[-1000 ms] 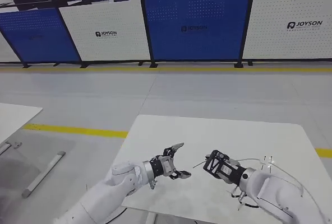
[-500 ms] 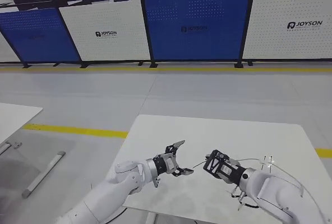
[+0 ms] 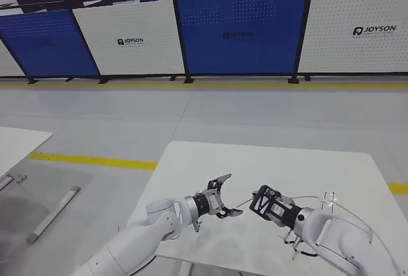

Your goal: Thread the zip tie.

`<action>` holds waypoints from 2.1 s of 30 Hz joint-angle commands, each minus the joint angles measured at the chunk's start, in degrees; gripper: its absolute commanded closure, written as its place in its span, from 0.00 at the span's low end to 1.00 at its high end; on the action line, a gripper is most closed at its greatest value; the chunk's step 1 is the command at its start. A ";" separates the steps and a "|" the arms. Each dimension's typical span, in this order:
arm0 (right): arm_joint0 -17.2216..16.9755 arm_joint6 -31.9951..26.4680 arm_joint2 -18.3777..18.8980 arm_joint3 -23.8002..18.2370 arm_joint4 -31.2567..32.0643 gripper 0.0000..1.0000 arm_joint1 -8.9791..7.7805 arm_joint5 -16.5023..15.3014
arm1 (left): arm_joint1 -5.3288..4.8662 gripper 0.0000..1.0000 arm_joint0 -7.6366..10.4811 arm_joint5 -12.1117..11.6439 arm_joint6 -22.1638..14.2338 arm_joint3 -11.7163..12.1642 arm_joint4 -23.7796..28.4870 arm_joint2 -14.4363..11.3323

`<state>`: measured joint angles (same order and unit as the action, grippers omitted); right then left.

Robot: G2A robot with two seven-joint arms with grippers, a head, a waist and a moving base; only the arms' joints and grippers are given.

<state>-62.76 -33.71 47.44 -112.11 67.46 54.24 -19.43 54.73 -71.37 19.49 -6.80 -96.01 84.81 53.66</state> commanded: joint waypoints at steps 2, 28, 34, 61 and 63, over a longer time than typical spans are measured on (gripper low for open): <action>-0.39 0.38 -0.40 -1.34 4.11 1.00 0.15 0.27 | 0.19 0.00 0.26 -0.01 1.37 0.14 0.03 -0.29; -0.58 1.29 -0.41 -1.47 4.90 1.00 0.20 -0.05 | 1.36 0.91 1.05 -0.01 -1.75 1.64 0.37 -2.30; -0.58 1.29 -0.41 -1.47 4.90 1.00 0.20 -0.05 | 0.81 1.00 1.48 -0.01 -3.16 1.56 0.77 -3.70; -5.07 5.51 5.93 -0.12 -4.22 0.00 0.31 1.61 | -0.34 1.00 1.89 -6.14 -1.01 1.15 -6.70 -3.87; -6.05 5.18 8.01 1.39 -11.22 0.00 0.21 0.92 | -0.24 1.00 1.20 -9.14 -0.29 0.94 -10.49 -4.16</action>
<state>-68.48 -28.23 54.47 -111.39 60.21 54.49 -18.10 54.45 -69.85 11.82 -7.36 -94.99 76.50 49.68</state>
